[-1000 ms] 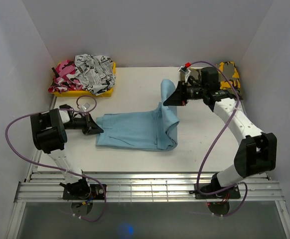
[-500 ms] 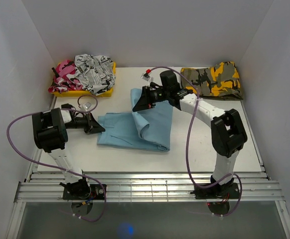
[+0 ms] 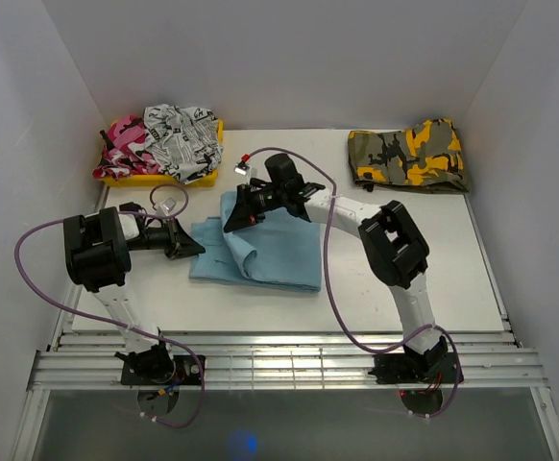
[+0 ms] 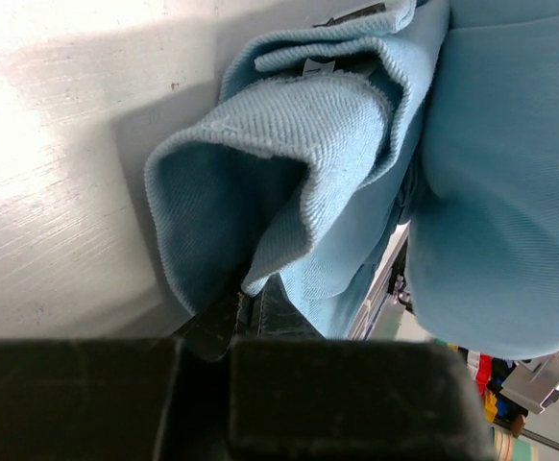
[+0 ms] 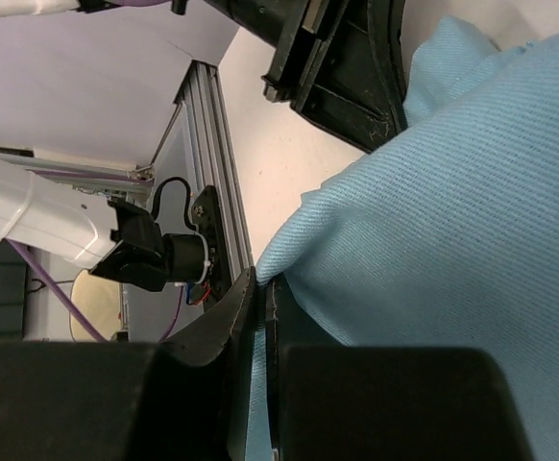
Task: Fold and stack the trousers
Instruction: Fold the trousers, then neatly place the folded trousers to the corner
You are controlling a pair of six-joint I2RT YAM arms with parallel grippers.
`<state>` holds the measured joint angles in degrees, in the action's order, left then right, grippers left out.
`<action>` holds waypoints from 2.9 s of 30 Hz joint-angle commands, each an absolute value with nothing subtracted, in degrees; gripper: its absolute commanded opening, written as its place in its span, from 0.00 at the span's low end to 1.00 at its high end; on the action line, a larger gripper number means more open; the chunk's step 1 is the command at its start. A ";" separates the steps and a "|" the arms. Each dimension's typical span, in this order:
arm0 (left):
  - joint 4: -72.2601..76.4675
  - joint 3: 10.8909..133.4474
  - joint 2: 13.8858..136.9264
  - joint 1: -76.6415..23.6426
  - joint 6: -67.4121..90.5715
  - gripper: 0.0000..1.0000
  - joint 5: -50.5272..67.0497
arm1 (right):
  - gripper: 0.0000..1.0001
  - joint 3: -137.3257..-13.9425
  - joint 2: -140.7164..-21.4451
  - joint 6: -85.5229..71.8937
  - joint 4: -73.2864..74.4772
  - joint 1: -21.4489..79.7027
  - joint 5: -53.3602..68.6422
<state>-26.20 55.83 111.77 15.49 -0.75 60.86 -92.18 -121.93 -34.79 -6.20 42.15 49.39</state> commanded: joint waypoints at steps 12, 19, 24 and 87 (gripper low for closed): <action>-22.41 52.29 112.50 14.68 -0.62 0.00 61.87 | 0.08 -106.70 -132.10 -41.22 -15.29 47.99 46.14; -21.80 52.65 113.12 14.68 1.23 0.00 61.96 | 0.08 -106.26 -134.99 -43.42 -17.66 50.80 44.74; -22.15 52.38 112.06 15.20 1.93 0.31 60.74 | 0.08 -108.89 -137.55 -42.89 -17.93 50.98 43.24; -29.54 65.47 92.36 16.00 -13.98 0.00 61.53 | 0.98 -57.65 -113.20 -16.09 -0.09 22.41 53.88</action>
